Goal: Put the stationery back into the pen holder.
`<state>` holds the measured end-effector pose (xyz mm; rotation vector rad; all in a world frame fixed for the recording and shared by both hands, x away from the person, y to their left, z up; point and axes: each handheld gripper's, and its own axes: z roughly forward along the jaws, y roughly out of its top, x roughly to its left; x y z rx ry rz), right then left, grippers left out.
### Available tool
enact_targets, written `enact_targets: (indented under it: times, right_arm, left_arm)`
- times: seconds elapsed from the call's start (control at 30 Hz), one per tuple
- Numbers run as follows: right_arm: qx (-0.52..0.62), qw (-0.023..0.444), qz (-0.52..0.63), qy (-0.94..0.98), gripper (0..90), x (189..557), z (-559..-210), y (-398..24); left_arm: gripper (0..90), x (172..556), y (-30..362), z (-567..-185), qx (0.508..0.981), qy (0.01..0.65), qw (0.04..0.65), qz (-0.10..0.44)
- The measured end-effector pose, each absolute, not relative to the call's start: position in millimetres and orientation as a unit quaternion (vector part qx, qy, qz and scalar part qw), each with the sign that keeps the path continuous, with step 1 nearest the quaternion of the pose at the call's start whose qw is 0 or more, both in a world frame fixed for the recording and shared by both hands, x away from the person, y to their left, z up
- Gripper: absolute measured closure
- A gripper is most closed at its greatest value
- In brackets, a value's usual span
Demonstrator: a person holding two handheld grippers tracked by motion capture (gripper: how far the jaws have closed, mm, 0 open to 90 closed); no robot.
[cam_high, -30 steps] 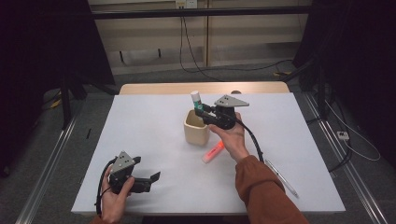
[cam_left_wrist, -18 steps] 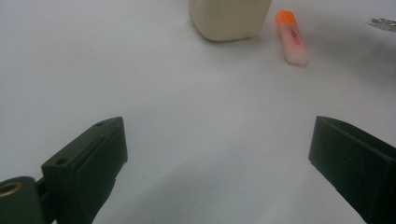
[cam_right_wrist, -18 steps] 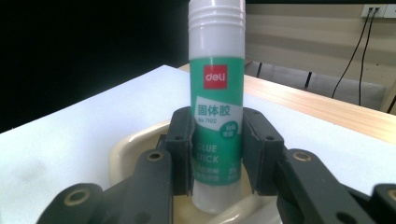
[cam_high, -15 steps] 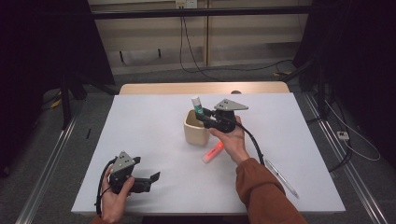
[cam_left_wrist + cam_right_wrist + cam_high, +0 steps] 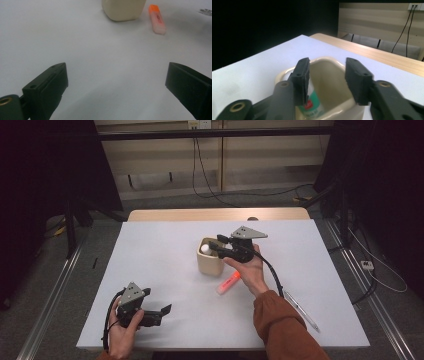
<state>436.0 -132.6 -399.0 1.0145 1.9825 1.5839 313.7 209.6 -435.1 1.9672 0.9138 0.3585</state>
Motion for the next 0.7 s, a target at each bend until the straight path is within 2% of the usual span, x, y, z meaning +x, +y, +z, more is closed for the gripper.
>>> enact_targets:
  times: [0.43,0.7]
  right_arm:
    - [0.366,0.211,0.556,0.716,21.4,426,-383,-146]
    - [0.394,0.213,0.531,0.719,14.8,416,-378,-172]
  left_arm:
    - [4.3,314,209,-435,0.798,0.369,0.454,0.144]
    - [4.3,315,208,-435,0.8,0.365,0.453,0.145]
